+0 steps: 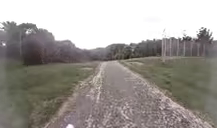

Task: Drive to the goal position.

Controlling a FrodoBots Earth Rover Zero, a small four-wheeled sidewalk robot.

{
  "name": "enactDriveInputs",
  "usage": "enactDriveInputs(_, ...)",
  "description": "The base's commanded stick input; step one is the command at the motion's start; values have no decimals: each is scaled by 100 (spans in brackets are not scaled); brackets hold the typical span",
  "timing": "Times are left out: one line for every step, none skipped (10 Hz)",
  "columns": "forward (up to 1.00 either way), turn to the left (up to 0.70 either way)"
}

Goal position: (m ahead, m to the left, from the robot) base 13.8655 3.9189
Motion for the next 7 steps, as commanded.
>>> enactDriveInputs(85,0)
enactDriveInputs(85,0)
enactDriveInputs(85,0)
enactDriveInputs(85,0)
enactDriveInputs(85,0)
enactDriveInputs(85,-1)
enactDriveInputs(85,-11)
